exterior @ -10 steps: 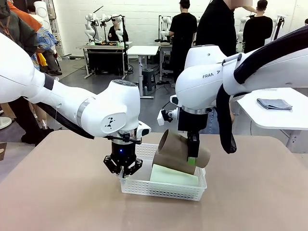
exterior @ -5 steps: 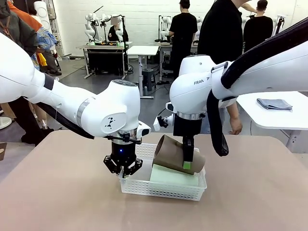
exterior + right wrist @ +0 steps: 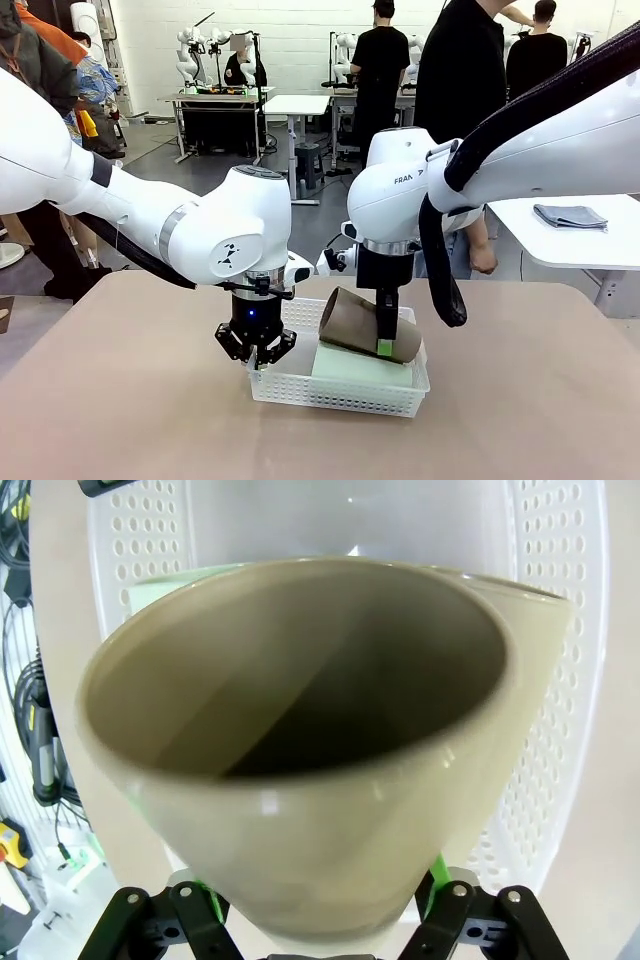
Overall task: Clean and organize the cups into the basket.
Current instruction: Pick up the Reusable plastic cup from the right side of the table and stack it inside the Organizing basket in the center of the table.
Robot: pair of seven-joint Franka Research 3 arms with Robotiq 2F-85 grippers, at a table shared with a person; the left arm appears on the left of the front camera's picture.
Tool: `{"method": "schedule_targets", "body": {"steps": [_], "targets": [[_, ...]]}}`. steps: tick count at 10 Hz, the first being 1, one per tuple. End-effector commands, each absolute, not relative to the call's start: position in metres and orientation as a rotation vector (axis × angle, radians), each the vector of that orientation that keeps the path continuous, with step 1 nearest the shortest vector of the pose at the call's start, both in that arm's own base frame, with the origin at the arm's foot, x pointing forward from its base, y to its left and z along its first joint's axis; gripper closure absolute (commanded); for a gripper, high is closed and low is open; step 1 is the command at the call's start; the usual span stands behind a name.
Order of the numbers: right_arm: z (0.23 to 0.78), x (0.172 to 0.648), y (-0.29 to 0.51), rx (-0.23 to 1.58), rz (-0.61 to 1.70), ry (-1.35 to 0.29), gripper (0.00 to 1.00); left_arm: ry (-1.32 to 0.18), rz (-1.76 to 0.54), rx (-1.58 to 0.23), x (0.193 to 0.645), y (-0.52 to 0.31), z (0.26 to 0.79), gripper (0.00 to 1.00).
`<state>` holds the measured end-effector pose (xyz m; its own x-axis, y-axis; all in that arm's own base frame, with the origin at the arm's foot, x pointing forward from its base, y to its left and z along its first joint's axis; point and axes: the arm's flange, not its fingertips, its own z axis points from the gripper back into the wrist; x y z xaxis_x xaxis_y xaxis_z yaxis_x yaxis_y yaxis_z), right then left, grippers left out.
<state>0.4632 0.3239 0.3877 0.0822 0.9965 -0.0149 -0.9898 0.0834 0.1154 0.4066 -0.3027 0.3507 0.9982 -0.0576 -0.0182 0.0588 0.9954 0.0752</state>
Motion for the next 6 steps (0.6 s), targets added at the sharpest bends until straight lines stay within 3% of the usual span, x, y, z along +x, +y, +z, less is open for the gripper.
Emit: {"method": "schedule_targets", "body": {"steps": [1,6], "targets": [[0.3894,0.4668,0.3248,0.04,1.492,0.099,0.0,0.015,-0.062,0.081,0.406,-0.3031,0.3497,1.0],[0.3886,0.466,0.3202,0.025,1.503,0.093,0.0,0.015,-0.062,0.081,0.406,-0.3031,0.3497,1.0]]}}
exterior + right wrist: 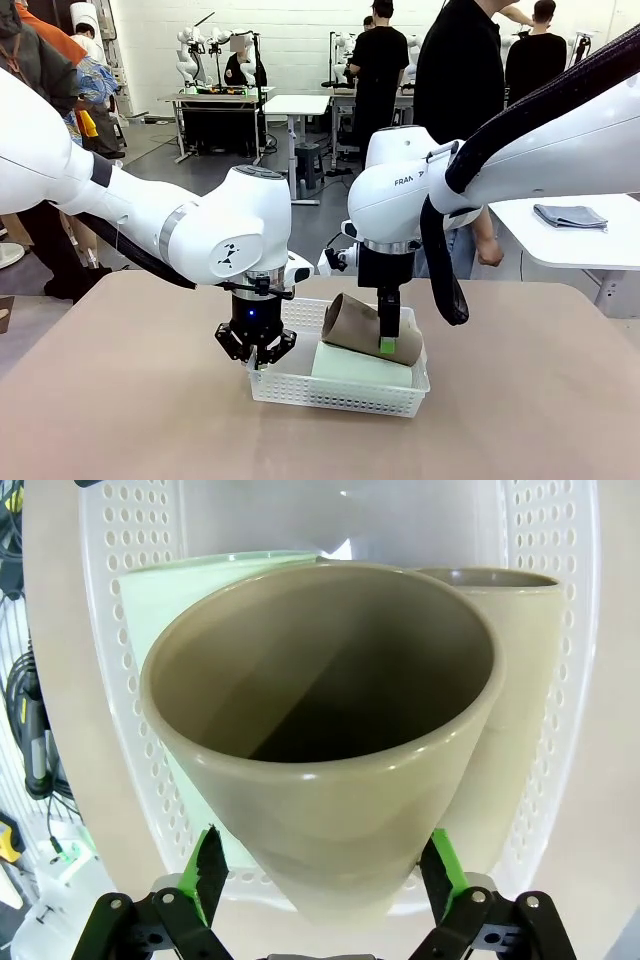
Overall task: Clean and organize the cups into the basket.
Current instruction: Pick up the Reusable plastic cup from the right side of the table and stack it inside the Organizing basket in the center of the table.
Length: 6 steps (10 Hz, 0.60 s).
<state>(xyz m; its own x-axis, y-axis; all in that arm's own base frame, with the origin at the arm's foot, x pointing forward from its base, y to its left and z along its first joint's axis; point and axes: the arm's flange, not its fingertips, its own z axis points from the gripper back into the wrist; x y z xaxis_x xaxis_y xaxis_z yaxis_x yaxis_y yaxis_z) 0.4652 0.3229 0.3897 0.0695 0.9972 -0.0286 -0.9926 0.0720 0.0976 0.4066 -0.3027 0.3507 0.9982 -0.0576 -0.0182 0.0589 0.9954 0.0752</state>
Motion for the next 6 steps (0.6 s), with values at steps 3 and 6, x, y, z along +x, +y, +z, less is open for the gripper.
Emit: {"method": "schedule_targets", "body": {"steps": [3,6], "targets": [[0.426,0.444,0.25,0.155,1.501,-0.097,0.0,0.015,-0.062,0.081,0.406,-0.303,0.35,1.0],[0.443,0.405,0.125,0.356,1.524,-0.439,0.0,0.015,-0.062,0.081,0.406,-0.303,0.35,1.0]]}}
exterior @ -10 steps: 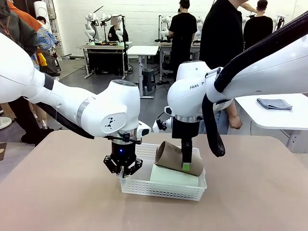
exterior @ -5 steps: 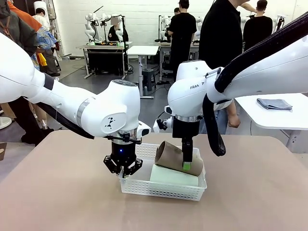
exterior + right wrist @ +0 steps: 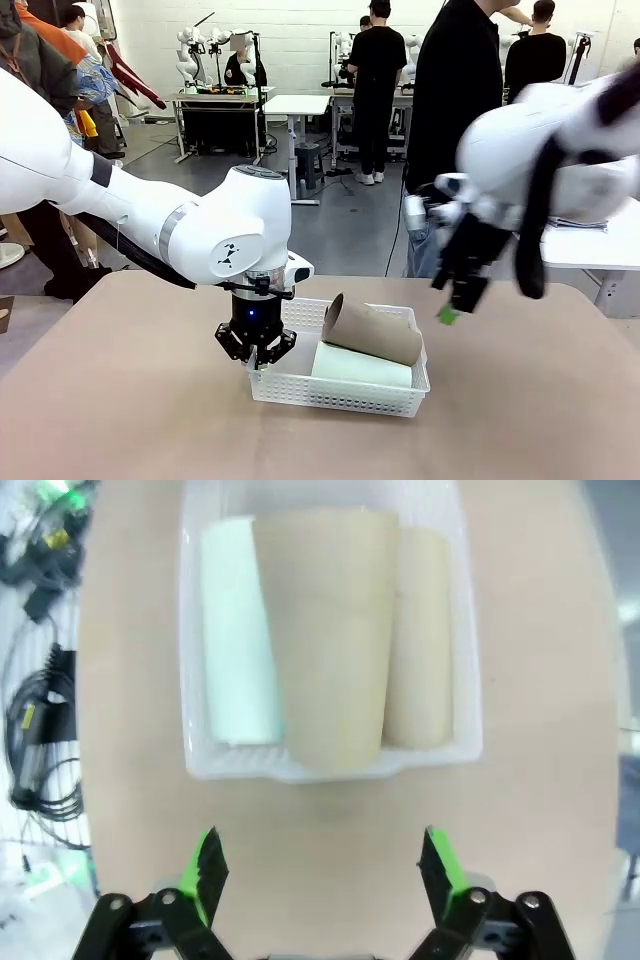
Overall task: Clean and organize the cups into the basket.
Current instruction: Pick up the Reusable plastic cup from the right side of the table and stack it inside the Organizing basket in the center of the table.
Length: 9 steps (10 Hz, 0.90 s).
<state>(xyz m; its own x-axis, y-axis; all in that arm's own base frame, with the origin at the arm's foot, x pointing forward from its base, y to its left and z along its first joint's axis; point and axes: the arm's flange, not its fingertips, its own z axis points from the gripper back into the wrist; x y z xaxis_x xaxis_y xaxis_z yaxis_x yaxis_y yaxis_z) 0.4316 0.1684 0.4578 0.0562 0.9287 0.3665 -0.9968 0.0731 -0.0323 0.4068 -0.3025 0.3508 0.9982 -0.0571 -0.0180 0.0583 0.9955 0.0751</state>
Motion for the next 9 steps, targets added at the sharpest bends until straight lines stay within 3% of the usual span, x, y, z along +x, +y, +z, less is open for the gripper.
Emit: {"method": "schedule_targets", "body": {"steps": [1,5,9], "targets": [[0.438,0.394,0.081,0.431,1.517,-0.549,0.0,0.015,-0.062,0.081,0.406,-0.303,0.35,1.0],[0.411,0.356,-0.038,0.573,1.378,-0.915,0.0,0.015,-0.062,0.081,0.406,-0.303,0.35,1.0],[0.383,0.347,-0.095,0.834,1.275,-0.951,0.0,0.015,-0.062,0.081,0.406,-0.303,0.35,1.0]]}}
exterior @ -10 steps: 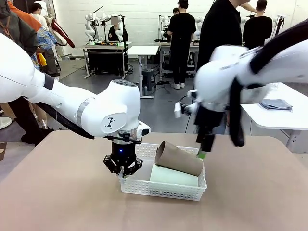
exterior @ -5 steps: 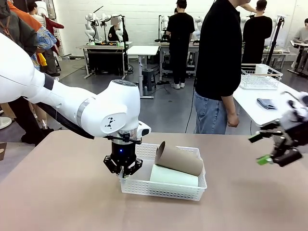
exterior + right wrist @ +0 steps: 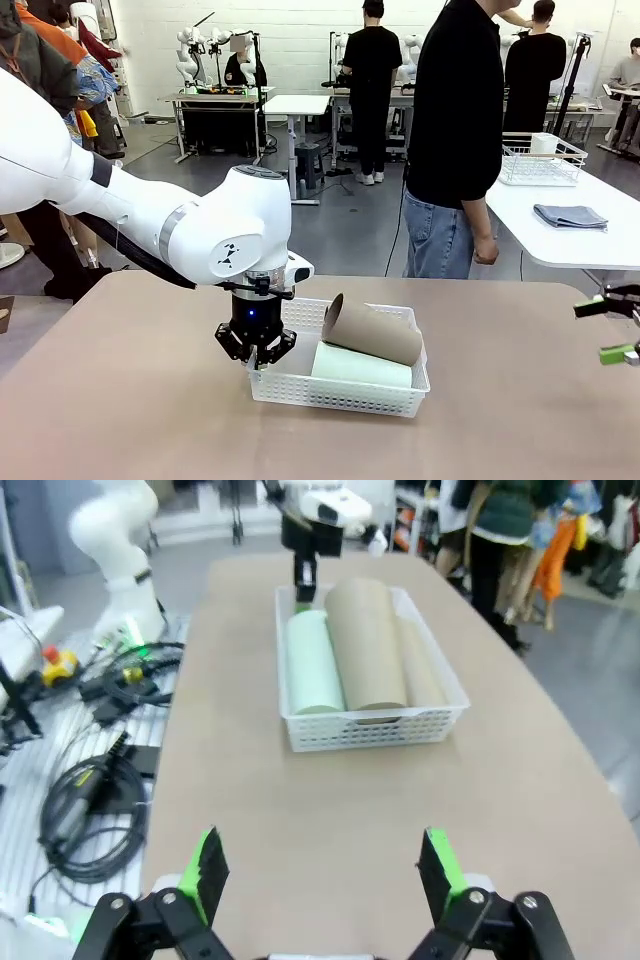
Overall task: Clean and organize the cups into the basket.
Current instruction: Pick up the Reusable plastic cup from the right side of the table and stack it inside the Organizing basket in the center of the table.
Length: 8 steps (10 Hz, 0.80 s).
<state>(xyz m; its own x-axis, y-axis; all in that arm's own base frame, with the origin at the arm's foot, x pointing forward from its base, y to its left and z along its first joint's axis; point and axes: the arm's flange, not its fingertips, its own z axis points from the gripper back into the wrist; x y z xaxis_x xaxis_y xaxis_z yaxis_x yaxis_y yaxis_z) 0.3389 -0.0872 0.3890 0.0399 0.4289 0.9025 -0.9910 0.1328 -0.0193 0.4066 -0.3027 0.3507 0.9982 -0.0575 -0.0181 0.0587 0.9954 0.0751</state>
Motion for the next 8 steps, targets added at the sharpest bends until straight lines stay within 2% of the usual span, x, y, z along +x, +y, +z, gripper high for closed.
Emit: {"method": "schedule_targets", "body": {"steps": [1,2,4,5,8], "targets": [[0.374,0.349,-0.105,0.877,1.262,-0.962,0.0,0.015,-0.062,0.081,0.406,-0.303,0.35,1.0],[0.366,0.35,-0.112,0.906,1.258,-0.961,0.0,0.015,-0.062,0.081,0.406,-0.303,0.35,1.0],[0.362,0.353,-0.112,0.841,1.231,-0.923,0.0,0.015,-0.062,0.081,0.406,-0.303,0.35,1.0],[0.363,0.338,-0.11,0.893,1.249,-0.926,0.0,0.015,-0.062,0.081,0.406,-0.303,0.35,1.0],[0.363,0.338,-0.11,0.893,1.249,-0.926,0.0,0.015,-0.062,0.081,0.406,-0.303,0.35,1.0]]}}
